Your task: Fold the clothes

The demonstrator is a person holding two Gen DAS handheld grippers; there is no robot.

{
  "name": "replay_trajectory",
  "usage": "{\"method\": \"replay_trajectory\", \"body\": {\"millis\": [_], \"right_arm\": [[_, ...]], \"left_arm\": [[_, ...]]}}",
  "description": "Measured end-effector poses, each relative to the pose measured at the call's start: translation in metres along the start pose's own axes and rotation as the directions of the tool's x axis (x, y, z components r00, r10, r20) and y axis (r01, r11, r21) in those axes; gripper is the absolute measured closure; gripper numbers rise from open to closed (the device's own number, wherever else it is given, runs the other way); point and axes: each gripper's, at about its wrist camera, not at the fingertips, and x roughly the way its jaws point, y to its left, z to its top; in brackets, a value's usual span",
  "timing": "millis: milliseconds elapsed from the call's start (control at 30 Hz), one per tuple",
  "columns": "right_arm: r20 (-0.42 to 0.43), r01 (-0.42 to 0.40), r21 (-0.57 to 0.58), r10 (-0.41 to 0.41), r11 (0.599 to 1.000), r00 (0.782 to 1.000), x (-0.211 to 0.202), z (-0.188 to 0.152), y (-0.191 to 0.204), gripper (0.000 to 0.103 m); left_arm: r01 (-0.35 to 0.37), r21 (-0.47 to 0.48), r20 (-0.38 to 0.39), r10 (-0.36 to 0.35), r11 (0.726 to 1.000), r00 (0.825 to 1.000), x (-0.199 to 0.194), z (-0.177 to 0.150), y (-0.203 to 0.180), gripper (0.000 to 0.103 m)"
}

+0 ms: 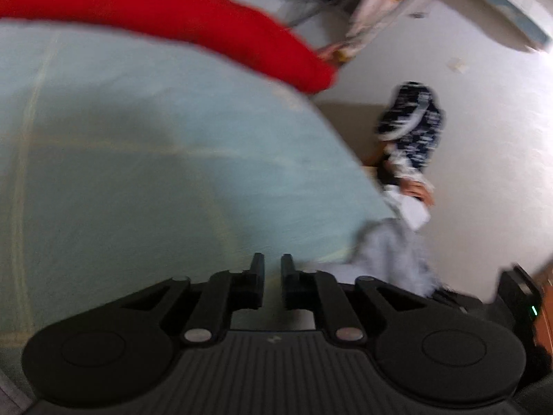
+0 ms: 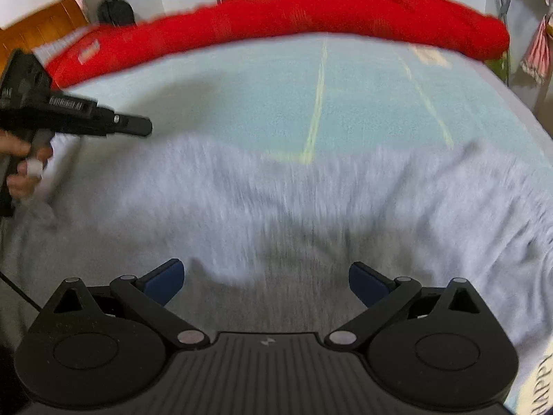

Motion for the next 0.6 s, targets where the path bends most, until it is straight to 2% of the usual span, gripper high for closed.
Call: {"method": "replay_trajectory", "body": {"millis": [67,133,167,200,233,267,300,333,367,500,567,600], "right_arm": [[0.060,0.020,-0.019,-0.019,1.000,0.998,-0.011,0.011,-0.004,0.000],[0.109,0.065,-0.033,-0.061,0.997,0.992,-0.016,0.023,-0.010,0.000],[0.123,0.093,-0.034,-0.088,0.995,0.989,-0.015,0.028,-0.016,0.000],[0.136,0.122,-0.036,-0.116,0.992,0.984,-0.012,0.029,-0.023,0.000],[0.136,0.148,-0.025,-0.143,0.989,0.980,-0.007,0.028,-0.031,0.000],[0.110,0.172,0.014,-0.173,0.985,0.979,0.001,0.026,-0.045,0.000],[0.066,0.199,0.076,-0.204,0.977,0.977,0.009,0.021,-0.061,0.001],[0.040,0.213,0.127,-0.219,0.969,0.975,0.013,0.013,-0.075,0.004],[0.043,0.197,0.158,-0.206,0.968,0.978,0.012,0.004,-0.084,0.010],[0.117,0.208,0.162,-0.228,0.965,0.966,-0.027,-0.005,-0.068,0.004],[0.154,0.212,0.149,-0.235,0.966,0.960,-0.043,-0.006,-0.061,0.003],[0.160,0.210,0.144,-0.232,0.967,0.960,-0.046,-0.007,-0.058,0.003]], "left_arm": [[0.085,0.015,-0.014,-0.084,0.996,0.996,0.007,0.004,-0.019,0.073],[0.173,0.003,-0.059,-0.172,0.985,0.983,0.024,0.001,-0.028,0.067],[0.179,-0.006,-0.075,-0.179,0.984,0.981,0.036,-0.001,-0.030,0.067],[0.158,-0.010,-0.094,-0.158,0.987,0.983,0.049,-0.002,-0.032,0.067],[0.101,-0.006,-0.112,-0.101,0.995,0.989,0.061,-0.006,-0.031,0.067],[0.010,0.004,-0.127,-0.009,1.000,0.992,0.072,-0.009,-0.027,0.072],[-0.085,0.017,-0.142,0.087,0.996,0.986,0.083,-0.012,-0.023,0.080],[-0.135,0.007,-0.136,0.135,0.991,0.982,0.087,-0.014,-0.017,0.100],[-0.139,-0.020,-0.130,0.135,0.990,0.982,0.086,-0.014,-0.014,0.098],[-0.120,-0.113,-0.115,0.107,0.986,0.988,0.075,-0.012,-0.010,0.095],[-0.104,-0.095,-0.100,0.094,0.990,0.990,0.049,-0.019,-0.015,0.072],[-0.094,-0.077,-0.092,0.087,0.993,0.992,0.034,-0.024,-0.022,0.067]]}}
